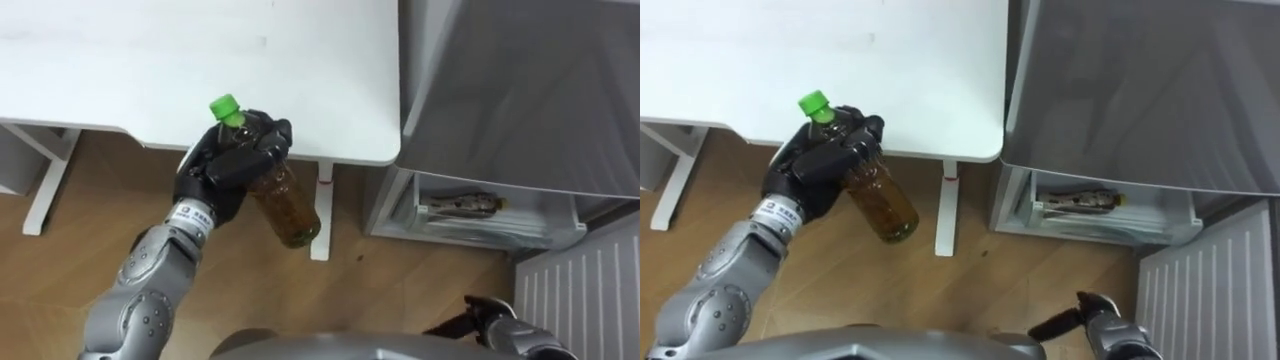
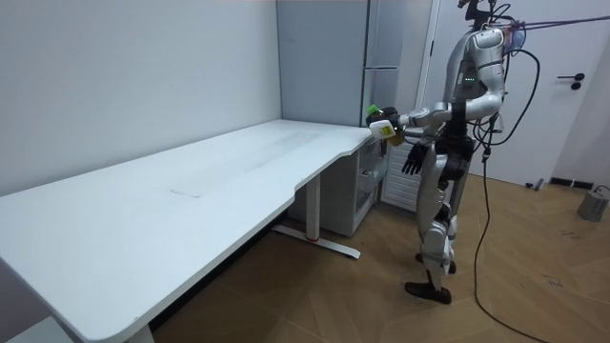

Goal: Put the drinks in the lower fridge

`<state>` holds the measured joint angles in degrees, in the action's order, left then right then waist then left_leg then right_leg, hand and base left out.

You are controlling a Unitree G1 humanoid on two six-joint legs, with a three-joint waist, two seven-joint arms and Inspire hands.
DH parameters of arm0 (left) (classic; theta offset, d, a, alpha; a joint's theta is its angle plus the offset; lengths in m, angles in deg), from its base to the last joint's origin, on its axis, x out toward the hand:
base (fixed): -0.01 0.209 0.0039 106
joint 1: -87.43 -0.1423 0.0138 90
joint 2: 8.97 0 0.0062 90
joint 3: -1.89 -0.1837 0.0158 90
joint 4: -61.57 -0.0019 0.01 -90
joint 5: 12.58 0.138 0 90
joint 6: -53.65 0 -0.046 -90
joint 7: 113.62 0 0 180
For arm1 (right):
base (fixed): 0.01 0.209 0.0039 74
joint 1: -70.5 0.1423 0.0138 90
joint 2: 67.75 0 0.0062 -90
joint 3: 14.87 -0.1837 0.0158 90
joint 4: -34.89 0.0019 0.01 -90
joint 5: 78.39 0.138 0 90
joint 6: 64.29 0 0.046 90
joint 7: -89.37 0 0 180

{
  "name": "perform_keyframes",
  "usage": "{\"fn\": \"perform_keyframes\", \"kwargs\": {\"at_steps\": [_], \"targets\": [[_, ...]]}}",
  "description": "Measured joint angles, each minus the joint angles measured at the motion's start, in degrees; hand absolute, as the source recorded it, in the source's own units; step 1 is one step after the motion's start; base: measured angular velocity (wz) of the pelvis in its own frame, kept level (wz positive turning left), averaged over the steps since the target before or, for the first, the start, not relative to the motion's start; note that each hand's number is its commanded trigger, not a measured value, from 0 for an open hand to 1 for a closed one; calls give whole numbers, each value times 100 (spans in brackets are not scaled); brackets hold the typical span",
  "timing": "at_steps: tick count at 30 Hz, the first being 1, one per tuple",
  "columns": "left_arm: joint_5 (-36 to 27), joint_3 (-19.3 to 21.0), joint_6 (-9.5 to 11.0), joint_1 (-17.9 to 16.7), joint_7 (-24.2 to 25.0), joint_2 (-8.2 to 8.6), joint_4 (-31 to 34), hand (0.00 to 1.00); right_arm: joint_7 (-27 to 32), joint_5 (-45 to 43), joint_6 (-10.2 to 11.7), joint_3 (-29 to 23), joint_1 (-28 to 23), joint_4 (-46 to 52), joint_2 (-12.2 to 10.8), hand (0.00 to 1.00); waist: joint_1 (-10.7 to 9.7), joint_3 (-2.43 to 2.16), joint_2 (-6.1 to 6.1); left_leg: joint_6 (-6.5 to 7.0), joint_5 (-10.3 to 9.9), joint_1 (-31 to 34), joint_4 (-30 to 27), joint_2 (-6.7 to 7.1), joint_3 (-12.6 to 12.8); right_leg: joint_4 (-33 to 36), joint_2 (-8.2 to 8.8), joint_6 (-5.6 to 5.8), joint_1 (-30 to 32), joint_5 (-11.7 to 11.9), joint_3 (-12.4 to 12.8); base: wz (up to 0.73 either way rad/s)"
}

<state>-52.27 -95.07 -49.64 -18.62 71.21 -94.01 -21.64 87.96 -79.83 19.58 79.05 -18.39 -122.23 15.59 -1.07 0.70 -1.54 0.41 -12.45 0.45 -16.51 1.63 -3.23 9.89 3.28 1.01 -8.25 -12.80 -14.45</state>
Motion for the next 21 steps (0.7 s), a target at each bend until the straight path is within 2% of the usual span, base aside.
{"fn": "perform_keyframes", "kwargs": {"at_steps": [2,9,11,15,21], "targets": [[37,0,26,1,7,4,-185,100,-9,128,85,83,13,74,-18,0,7,-5,17,0,0,-12,1,-5,6,12,-2,-1,-5,0,11,0],[1336,-6,111,0,41,21,-299,100,-135,84,188,324,10,367,-70,0,26,-5,19,1,-1,48,23,-17,50,72,7,-3,57,2,20,0],[1598,-7,209,0,43,47,-298,100,-132,33,243,387,-11,636,-67,0,35,-18,33,6,2,104,-4,-28,77,87,7,-4,115,3,21,0],[1690,-28,287,0,41,50,-298,100,-137,45,424,582,-8,842,-55,0,36,-44,41,7,3,96,-21,-32,90,88,7,-6,133,4,20,0],[1813,-48,664,1,40,28,-318,100,-428,43,589,795,-19,1010,-66,0,34,-44,93,7,4,83,-24,-26,65,87,9,-6,93,5,-27,3]]}}
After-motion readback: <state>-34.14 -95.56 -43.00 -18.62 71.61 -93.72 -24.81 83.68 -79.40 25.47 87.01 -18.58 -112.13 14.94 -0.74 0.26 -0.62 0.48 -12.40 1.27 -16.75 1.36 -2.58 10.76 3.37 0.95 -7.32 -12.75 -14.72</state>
